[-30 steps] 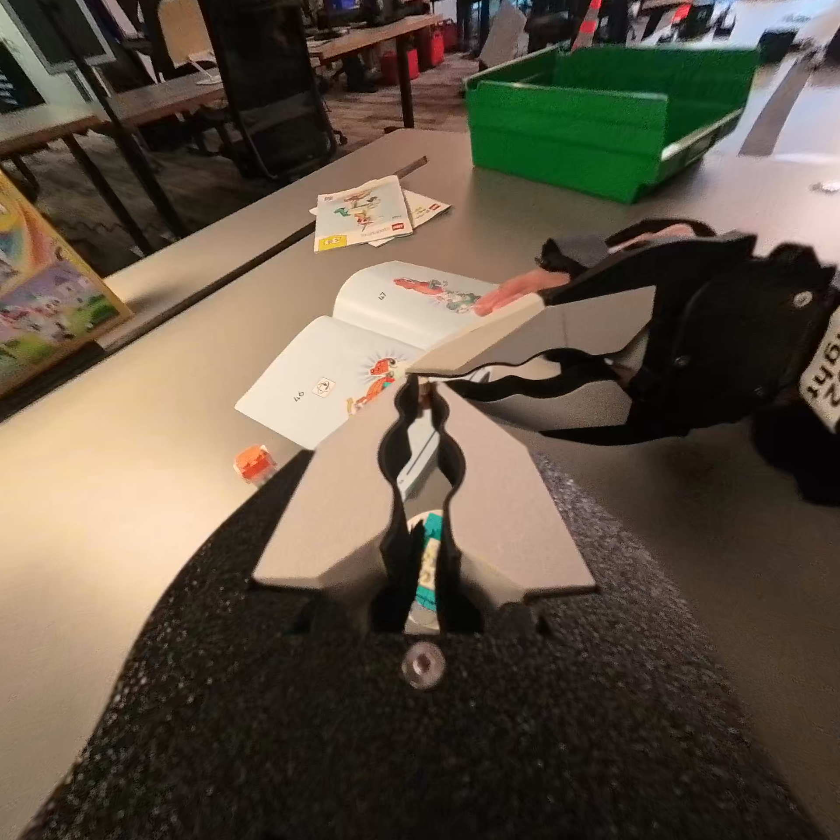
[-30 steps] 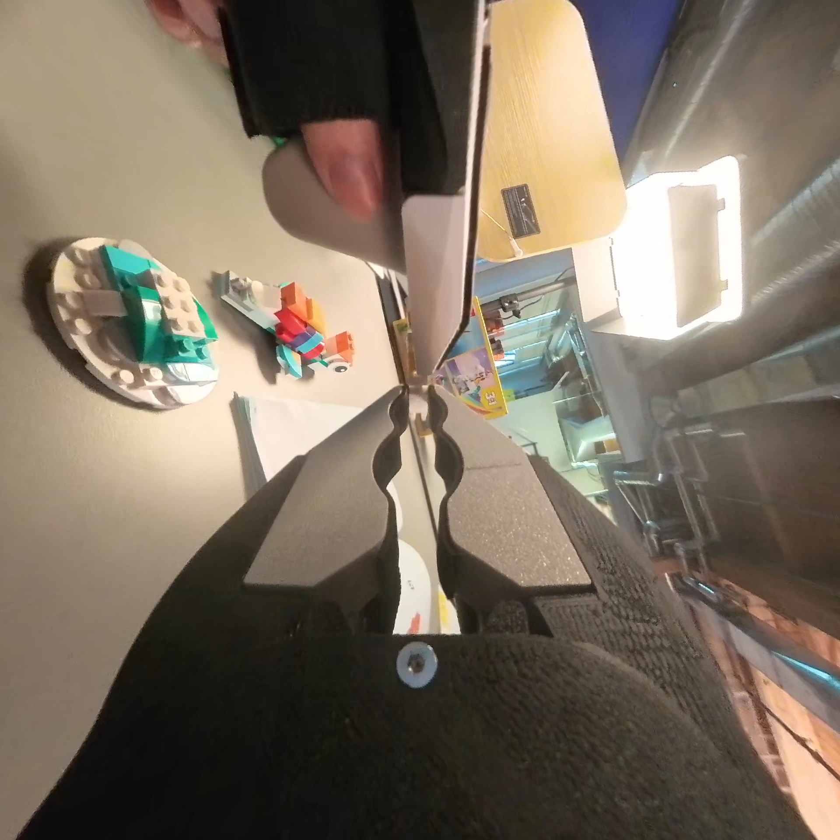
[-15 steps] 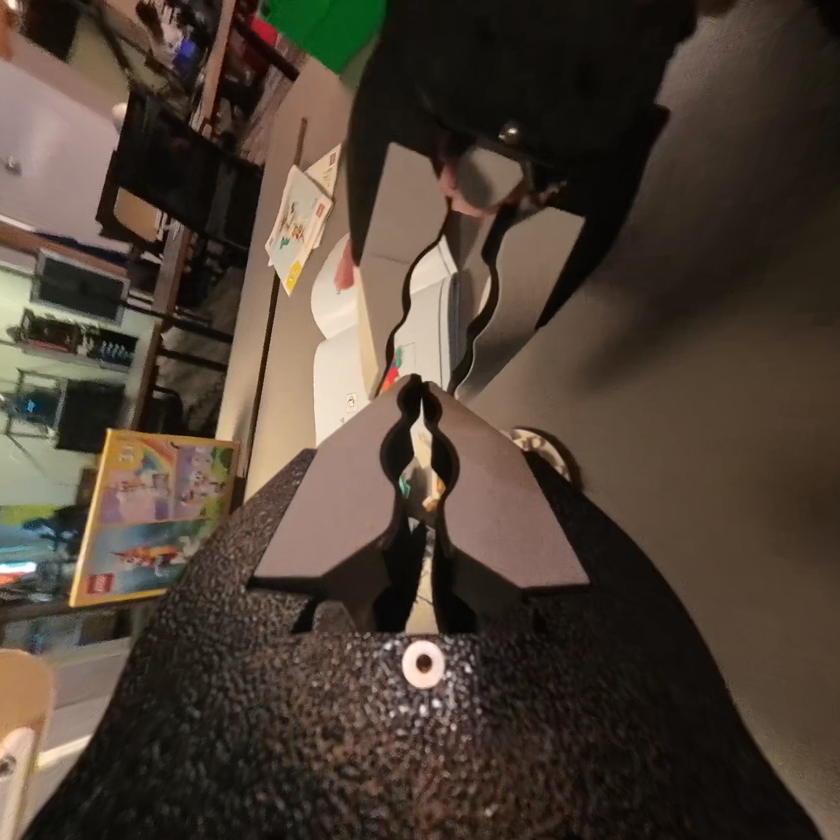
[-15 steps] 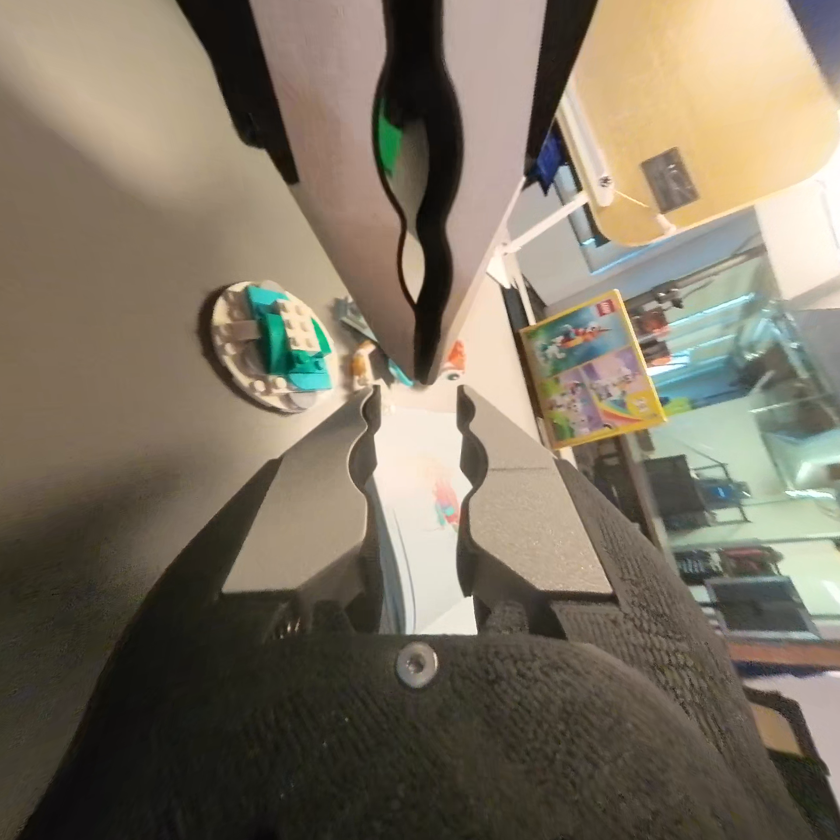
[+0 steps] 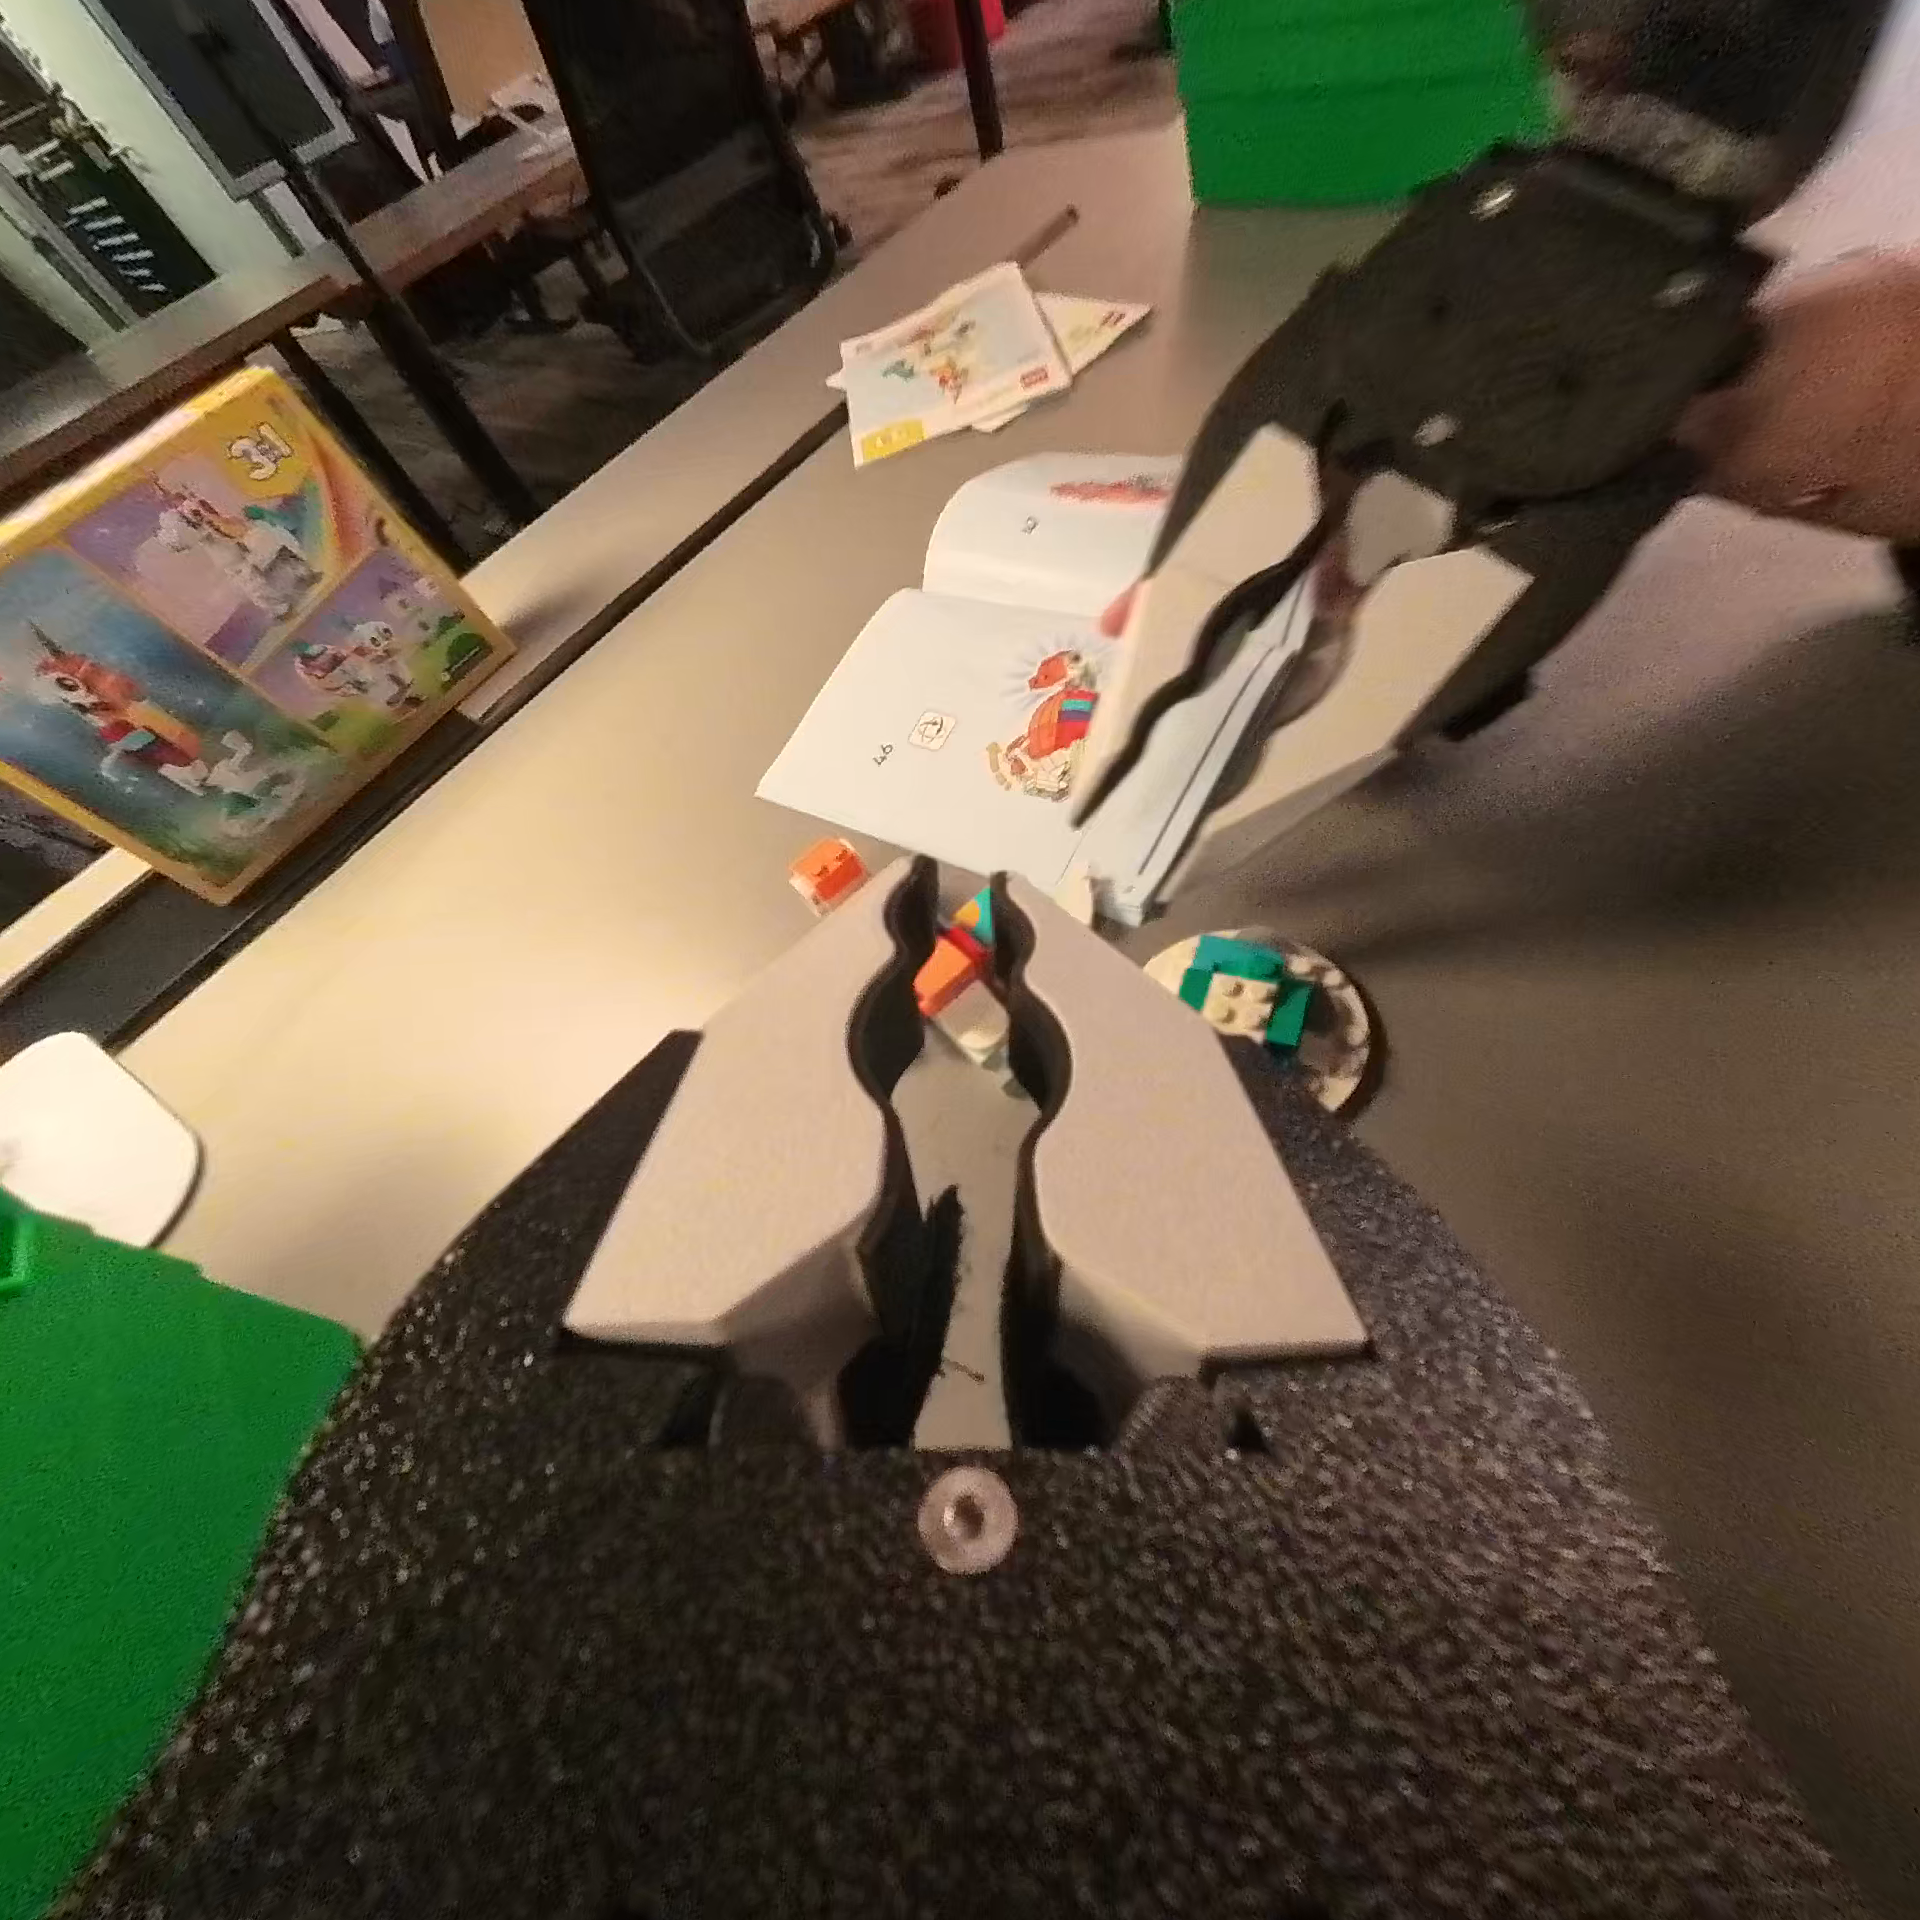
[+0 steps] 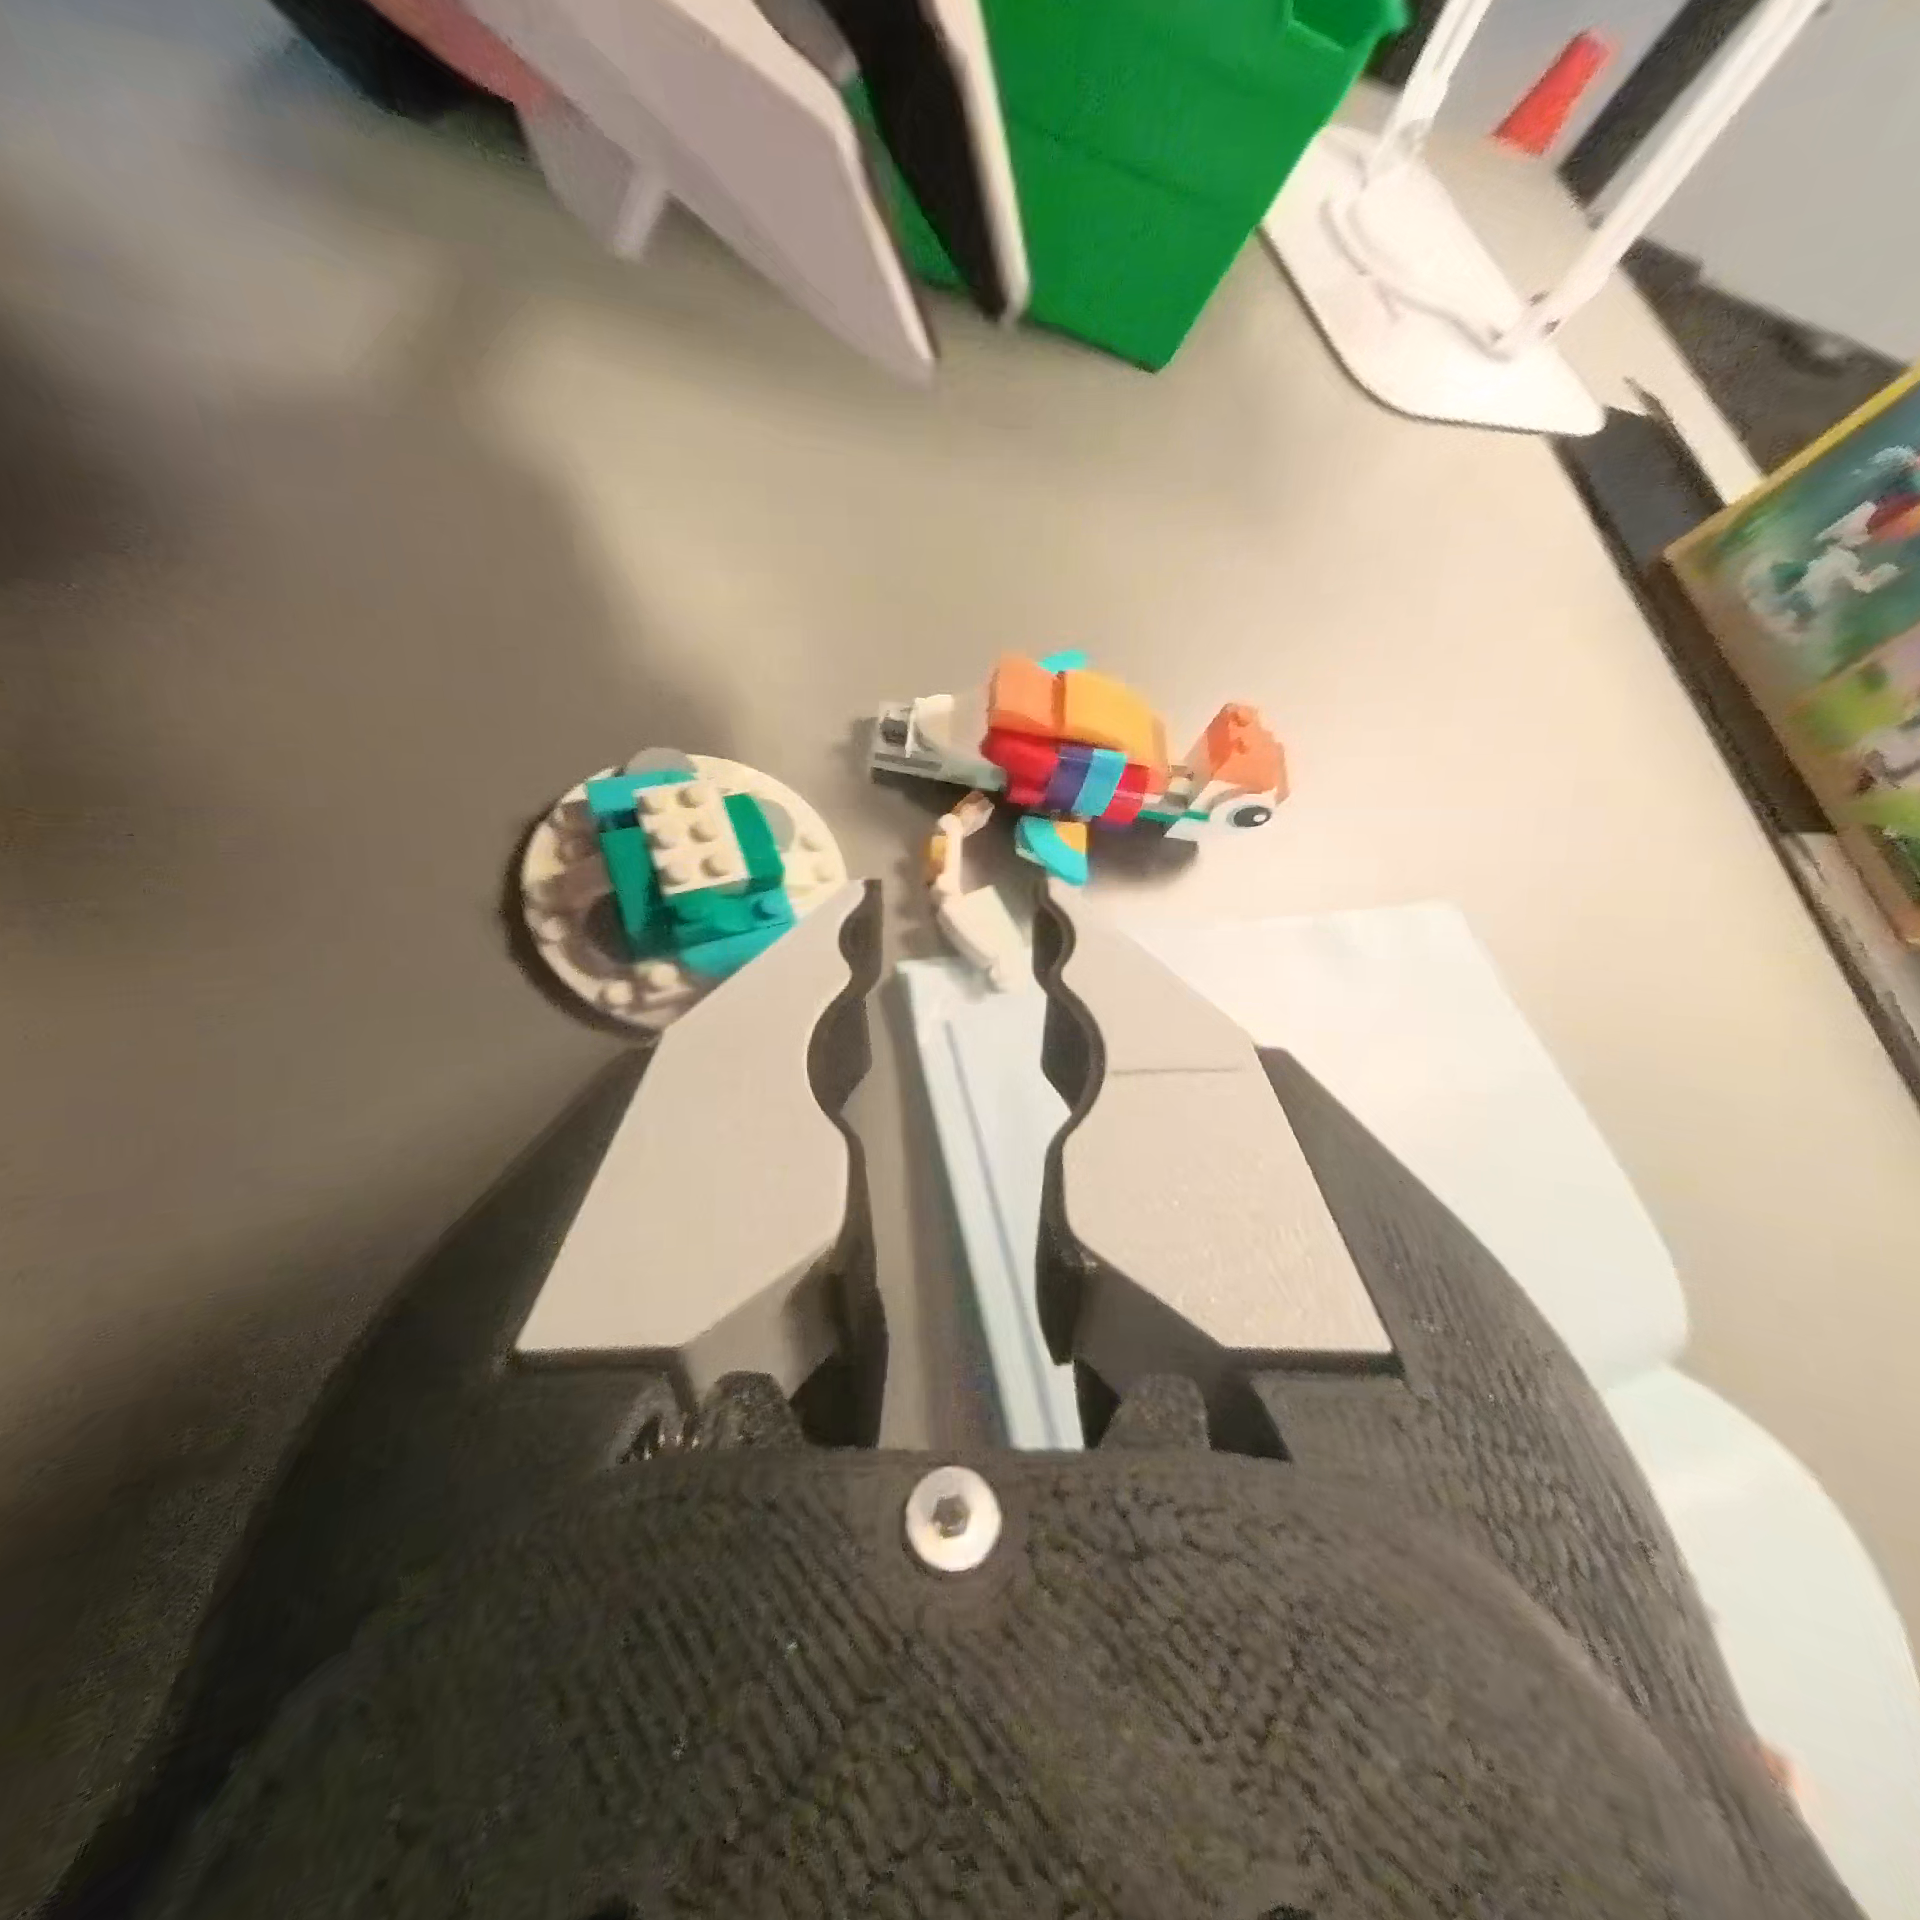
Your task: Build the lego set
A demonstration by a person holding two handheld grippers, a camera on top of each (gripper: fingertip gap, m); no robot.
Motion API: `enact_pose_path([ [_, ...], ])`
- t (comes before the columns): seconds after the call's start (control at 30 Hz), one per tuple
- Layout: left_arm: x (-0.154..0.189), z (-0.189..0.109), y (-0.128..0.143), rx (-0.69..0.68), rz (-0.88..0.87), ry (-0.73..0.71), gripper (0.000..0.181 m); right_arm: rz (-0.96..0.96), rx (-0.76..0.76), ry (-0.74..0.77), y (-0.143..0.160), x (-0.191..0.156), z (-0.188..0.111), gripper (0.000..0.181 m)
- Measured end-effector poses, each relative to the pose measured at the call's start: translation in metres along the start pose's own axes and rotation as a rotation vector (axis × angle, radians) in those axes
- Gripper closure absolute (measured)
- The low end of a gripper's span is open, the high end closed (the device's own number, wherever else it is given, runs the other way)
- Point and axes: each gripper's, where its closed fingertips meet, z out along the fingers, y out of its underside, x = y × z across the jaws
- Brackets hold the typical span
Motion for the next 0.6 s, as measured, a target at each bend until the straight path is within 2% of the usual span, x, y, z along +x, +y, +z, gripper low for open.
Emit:
enact_pose_path([
  [0.17, 0.011, -0.009, 0.001, 0.029, -0.028, 0.049, 0.167, -0.015, -0.161, -0.22, 0.015, 0.004, 0.018, 0.156],
  [0.3, 0.026, -0.01, 0.003, 0.028, 0.005, 0.11, 0.161, -0.058, -0.211, -0.297, 0.021, -0.001, 0.024, 0.165],
  [0.37, 0.031, -0.007, 0.001, 0.038, 0.027, 0.132, 0.157, -0.114, -0.205, -0.273, 0.02, 0.001, 0.023, 0.168],
  [0.43, 0.037, 0.001, 0.0, 0.03, 0.079, 0.141, 0.146, -0.23, -0.161, -0.21, 0.012, 0.004, 0.016, 0.171],
  [0.5, 0.042, 0.01, 0.004, -0.025, 0.185, 0.134, 0.131, -0.37, -0.117, -0.133, 0.003, 0.004, 0.004, 0.172],
  [0.6, 0.051, 0.023, 0.007, -0.075, 0.382, 0.113, 0.127, -0.521, -0.1, -0.063, -0.006, -0.003, -0.012, 0.172],
])
